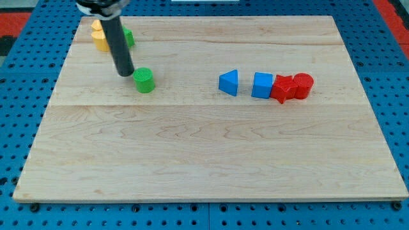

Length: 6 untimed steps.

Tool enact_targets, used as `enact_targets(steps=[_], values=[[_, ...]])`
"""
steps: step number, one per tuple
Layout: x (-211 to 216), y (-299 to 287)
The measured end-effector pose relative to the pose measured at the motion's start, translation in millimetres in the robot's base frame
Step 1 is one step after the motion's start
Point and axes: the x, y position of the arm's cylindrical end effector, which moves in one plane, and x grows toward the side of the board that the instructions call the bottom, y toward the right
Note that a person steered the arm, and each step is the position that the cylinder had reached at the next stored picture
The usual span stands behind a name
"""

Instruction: Move the green circle below the blue triangle

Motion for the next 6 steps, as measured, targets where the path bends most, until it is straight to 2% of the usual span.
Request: enact_targets(steps=[1,2,3,4,5,6], values=[[12,70],[36,14],[53,58],[52,154],[81,118],[111,143]])
